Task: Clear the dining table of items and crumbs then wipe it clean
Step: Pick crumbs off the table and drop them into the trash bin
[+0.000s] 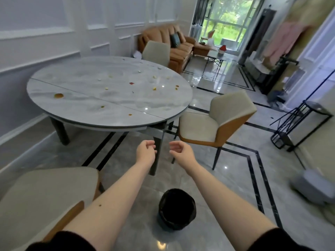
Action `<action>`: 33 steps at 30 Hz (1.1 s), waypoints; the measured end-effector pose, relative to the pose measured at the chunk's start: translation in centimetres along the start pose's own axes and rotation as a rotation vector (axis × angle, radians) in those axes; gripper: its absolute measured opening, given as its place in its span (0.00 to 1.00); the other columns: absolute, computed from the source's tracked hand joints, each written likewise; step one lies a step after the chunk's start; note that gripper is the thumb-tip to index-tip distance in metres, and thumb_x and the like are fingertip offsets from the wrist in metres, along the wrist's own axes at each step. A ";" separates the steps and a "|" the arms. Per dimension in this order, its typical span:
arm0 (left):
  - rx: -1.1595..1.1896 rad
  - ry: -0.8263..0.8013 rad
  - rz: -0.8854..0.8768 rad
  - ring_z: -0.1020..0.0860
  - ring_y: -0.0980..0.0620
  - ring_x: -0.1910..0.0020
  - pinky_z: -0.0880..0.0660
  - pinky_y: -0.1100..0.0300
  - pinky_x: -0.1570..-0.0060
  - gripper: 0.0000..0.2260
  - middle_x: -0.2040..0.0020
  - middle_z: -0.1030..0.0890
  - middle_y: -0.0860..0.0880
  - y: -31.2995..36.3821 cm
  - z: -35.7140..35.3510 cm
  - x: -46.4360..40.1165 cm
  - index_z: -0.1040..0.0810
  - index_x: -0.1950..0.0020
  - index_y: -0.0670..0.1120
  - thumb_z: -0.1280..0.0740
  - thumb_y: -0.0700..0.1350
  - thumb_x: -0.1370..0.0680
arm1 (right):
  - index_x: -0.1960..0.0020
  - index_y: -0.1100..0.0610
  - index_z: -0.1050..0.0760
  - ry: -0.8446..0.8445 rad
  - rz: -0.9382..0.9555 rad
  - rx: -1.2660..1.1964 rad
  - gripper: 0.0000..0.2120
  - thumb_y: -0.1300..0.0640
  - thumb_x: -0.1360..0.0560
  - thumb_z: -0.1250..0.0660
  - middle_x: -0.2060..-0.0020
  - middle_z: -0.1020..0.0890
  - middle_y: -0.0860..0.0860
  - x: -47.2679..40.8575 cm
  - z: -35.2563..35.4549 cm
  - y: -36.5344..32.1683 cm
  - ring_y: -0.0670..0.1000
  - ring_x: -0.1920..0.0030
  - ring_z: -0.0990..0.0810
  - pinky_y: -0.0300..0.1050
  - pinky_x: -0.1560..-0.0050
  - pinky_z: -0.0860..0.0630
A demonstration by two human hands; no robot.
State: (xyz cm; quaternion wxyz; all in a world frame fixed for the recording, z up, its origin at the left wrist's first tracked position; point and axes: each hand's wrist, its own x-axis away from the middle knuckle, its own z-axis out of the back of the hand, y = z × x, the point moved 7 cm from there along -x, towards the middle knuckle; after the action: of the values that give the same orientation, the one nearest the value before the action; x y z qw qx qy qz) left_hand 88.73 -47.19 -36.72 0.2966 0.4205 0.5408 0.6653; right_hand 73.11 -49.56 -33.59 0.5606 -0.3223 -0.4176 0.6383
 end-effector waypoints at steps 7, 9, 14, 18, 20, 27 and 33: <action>-0.013 0.027 0.021 0.23 0.51 0.59 0.24 0.53 0.48 0.11 0.51 0.23 0.46 2.2 -6.2 -5.7 0.25 0.44 0.40 0.45 0.35 0.21 | 0.45 0.56 0.23 -0.034 0.012 -0.012 0.12 0.65 0.27 0.33 0.57 0.22 0.46 -9.7 4.0 1.5 0.45 0.55 0.23 0.33 0.53 0.27; -0.015 0.048 0.019 0.23 0.51 0.58 0.24 0.52 0.47 0.10 0.51 0.23 0.46 2.9 -6.3 -7.8 0.26 0.46 0.42 0.45 0.35 0.21 | 0.44 0.56 0.24 -0.051 0.011 -0.014 0.12 0.65 0.26 0.33 0.56 0.21 0.47 -12.4 3.7 1.2 0.46 0.53 0.22 0.35 0.51 0.27; -0.006 0.130 0.024 0.26 0.56 0.63 0.26 0.56 0.50 0.12 0.50 0.24 0.45 3.8 -4.7 -14.5 0.26 0.42 0.40 0.46 0.34 0.21 | 0.42 0.57 0.24 -0.131 0.047 0.004 0.14 0.65 0.27 0.32 0.52 0.20 0.50 -19.2 -0.5 0.1 0.48 0.50 0.21 0.36 0.49 0.26; 0.017 0.187 0.023 0.26 0.55 0.63 0.27 0.57 0.51 0.12 0.51 0.25 0.45 4.7 -2.5 -21.2 0.27 0.41 0.39 0.46 0.35 0.21 | 0.43 0.56 0.23 -0.174 0.069 -0.007 0.13 0.65 0.27 0.33 0.53 0.20 0.51 -25.5 -5.3 -1.6 0.48 0.52 0.21 0.38 0.48 0.24; 0.026 0.199 0.030 0.25 0.54 0.62 0.27 0.57 0.52 0.12 0.50 0.25 0.45 5.4 -1.0 -25.4 0.27 0.41 0.40 0.46 0.35 0.21 | 0.44 0.57 0.23 -0.186 0.067 -0.028 0.12 0.66 0.27 0.33 0.54 0.20 0.51 -29.0 -8.1 -2.8 0.48 0.53 0.22 0.39 0.49 0.24; 0.018 0.263 0.063 0.24 0.51 0.58 0.24 0.54 0.53 0.11 0.52 0.23 0.47 7.4 5.0 -38.1 0.27 0.42 0.42 0.43 0.37 0.22 | 0.43 0.57 0.23 -0.242 0.032 -0.082 0.12 0.65 0.26 0.35 0.55 0.21 0.49 -39.7 -16.2 -6.6 0.44 0.56 0.24 0.28 0.60 0.28; -0.011 0.317 0.071 0.24 0.50 0.59 0.25 0.54 0.55 0.12 0.53 0.23 0.45 9.1 7.7 -48.5 0.26 0.42 0.41 0.42 0.36 0.23 | 0.45 0.57 0.23 -0.291 0.030 -0.104 0.13 0.67 0.28 0.36 0.55 0.21 0.51 -48.6 -21.8 -9.0 0.46 0.57 0.23 0.30 0.57 0.26</action>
State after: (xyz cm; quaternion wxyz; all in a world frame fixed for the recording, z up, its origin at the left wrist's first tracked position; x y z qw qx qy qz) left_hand 118.89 -87.00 -39.02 0.1862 0.3272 0.5621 0.7364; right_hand 104.24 -93.51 -37.98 0.4670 -0.2613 -0.5222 0.6640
